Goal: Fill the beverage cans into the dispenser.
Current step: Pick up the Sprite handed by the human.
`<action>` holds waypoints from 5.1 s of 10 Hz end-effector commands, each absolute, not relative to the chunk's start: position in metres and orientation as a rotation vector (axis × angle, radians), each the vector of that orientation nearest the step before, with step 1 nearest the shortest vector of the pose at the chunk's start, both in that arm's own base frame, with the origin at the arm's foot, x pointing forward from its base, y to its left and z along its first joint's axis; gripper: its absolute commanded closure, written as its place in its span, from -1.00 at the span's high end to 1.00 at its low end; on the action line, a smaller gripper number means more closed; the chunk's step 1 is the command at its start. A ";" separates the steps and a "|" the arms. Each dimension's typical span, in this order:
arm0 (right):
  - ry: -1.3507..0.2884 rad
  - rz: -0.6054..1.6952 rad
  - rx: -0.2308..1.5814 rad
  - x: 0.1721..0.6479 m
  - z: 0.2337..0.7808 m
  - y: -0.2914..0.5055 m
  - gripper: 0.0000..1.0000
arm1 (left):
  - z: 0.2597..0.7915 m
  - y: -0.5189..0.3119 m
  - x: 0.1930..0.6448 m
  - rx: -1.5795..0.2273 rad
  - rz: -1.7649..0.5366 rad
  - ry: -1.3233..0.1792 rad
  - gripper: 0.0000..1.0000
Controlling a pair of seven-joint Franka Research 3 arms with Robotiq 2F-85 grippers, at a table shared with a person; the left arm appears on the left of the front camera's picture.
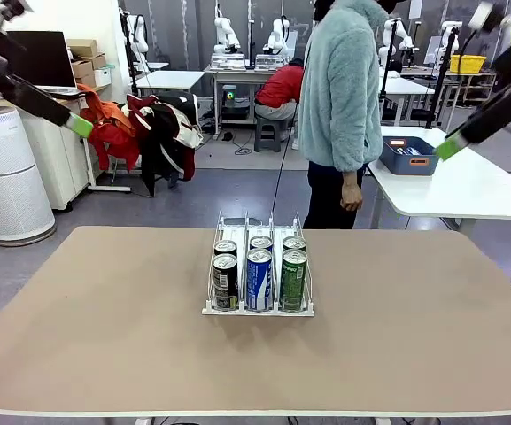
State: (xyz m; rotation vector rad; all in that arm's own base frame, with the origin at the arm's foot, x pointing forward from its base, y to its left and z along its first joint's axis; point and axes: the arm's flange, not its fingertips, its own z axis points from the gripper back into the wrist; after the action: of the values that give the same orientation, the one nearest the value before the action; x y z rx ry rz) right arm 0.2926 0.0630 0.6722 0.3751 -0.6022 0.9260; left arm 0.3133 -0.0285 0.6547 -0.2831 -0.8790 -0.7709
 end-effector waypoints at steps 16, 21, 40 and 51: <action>-0.759 0.761 0.379 0.273 0.786 -0.007 1.00 | 0.734 -0.034 0.279 -0.173 -0.720 -0.906 1.00; -0.692 0.810 0.380 0.269 0.795 -0.009 1.00 | 0.739 -0.040 0.273 -0.193 -0.770 -0.800 1.00; -0.643 0.769 0.354 0.270 0.796 -0.038 1.00 | 0.771 -0.066 0.252 -0.312 -0.905 -0.800 1.00; -0.643 0.769 0.354 0.270 0.796 -0.038 1.00 | 0.771 -0.066 0.252 -0.312 -0.905 -0.800 1.00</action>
State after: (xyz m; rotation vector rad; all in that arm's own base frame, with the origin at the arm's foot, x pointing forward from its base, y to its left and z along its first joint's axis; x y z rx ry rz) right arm 0.2700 -0.0395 0.7958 0.3528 -0.6457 0.7682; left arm 0.2517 -0.0661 0.7743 -0.3212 -0.8010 -0.8990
